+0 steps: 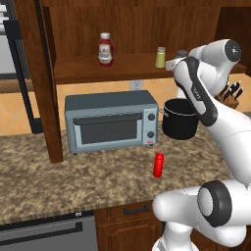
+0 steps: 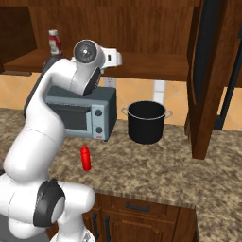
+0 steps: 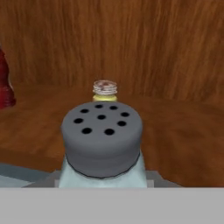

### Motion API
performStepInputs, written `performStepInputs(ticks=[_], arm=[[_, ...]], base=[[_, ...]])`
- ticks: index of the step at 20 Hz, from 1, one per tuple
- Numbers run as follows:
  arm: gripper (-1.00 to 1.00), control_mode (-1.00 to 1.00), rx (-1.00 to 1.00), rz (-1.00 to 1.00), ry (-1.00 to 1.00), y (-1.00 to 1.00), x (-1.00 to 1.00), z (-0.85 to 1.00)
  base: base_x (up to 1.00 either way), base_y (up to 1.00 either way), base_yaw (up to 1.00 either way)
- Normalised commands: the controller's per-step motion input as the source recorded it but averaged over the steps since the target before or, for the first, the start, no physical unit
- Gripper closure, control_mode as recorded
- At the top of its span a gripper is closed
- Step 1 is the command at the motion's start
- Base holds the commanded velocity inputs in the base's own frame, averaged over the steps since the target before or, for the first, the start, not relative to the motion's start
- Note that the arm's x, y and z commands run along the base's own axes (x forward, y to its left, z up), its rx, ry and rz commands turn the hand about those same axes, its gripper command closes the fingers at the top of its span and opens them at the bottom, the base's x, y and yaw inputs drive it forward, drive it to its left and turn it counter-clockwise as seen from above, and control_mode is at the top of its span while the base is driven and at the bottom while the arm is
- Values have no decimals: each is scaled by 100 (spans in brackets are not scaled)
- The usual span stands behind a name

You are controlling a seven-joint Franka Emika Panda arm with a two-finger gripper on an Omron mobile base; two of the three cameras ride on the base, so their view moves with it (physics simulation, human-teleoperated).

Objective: Put the shaker and condiment bottle from the counter next to their counterparts in the cabinet.

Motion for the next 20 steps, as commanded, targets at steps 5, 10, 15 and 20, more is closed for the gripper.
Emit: performStepInputs(ticks=[5,10,15,20], arm=[[100,-100,1,-1,6,-4,39,0],[100,-100,4,0,2,-10,27,0],[100,-100,4,0,0,-13,13,0],[100,-100,0,0,0,-1,11,0]], base=[[0,0,0],[0,0,0],[0,0,0],[0,0,0]])
